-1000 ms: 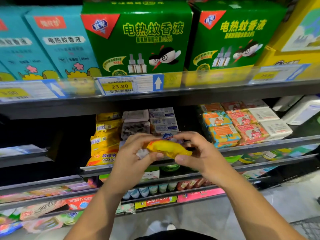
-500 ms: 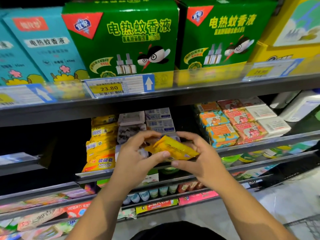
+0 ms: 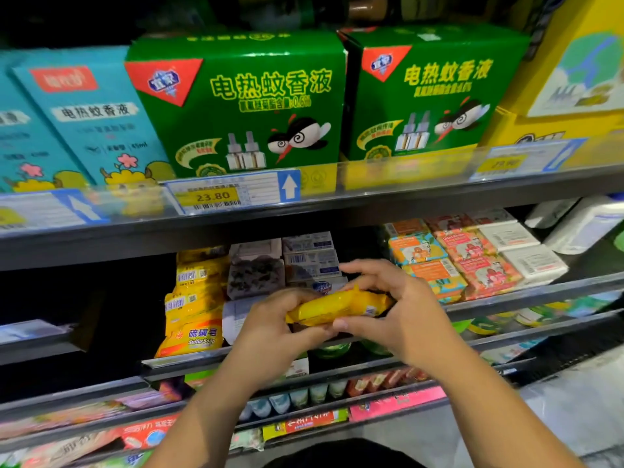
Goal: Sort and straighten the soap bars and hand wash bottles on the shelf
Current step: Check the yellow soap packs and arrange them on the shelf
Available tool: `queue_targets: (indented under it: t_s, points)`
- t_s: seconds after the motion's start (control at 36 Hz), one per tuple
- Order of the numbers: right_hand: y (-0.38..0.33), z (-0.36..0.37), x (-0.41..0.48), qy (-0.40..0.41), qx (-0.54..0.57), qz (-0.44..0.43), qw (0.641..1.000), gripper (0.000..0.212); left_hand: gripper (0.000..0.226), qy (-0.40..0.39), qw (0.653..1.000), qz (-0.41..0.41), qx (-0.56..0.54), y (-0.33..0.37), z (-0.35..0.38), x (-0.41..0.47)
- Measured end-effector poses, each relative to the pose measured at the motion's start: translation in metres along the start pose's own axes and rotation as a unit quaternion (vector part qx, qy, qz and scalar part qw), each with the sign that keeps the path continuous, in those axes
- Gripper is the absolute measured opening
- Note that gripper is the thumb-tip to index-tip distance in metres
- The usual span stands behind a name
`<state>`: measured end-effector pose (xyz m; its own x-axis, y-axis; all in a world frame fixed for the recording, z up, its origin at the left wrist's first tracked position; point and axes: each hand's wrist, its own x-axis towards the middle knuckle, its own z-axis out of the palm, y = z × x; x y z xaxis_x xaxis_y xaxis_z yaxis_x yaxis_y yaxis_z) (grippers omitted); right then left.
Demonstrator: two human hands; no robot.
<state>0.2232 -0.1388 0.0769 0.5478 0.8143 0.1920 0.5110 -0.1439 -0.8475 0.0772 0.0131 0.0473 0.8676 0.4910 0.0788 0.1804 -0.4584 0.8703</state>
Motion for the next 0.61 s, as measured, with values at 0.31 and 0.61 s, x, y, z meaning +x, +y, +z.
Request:
queue_targets:
  t_s: [0.31,0.61]
  points:
    - [-0.001,0.014,0.012,-0.036,0.285,0.282,0.915,0.037,0.032,0.040,0.918,-0.228,-0.322,0.021,-0.010,0.010]
    - [0.008,-0.007,0.029,-0.119,0.363,0.339,0.860,0.069,0.021,0.031,0.969,-0.134,-0.205,0.012,-0.016,0.022]
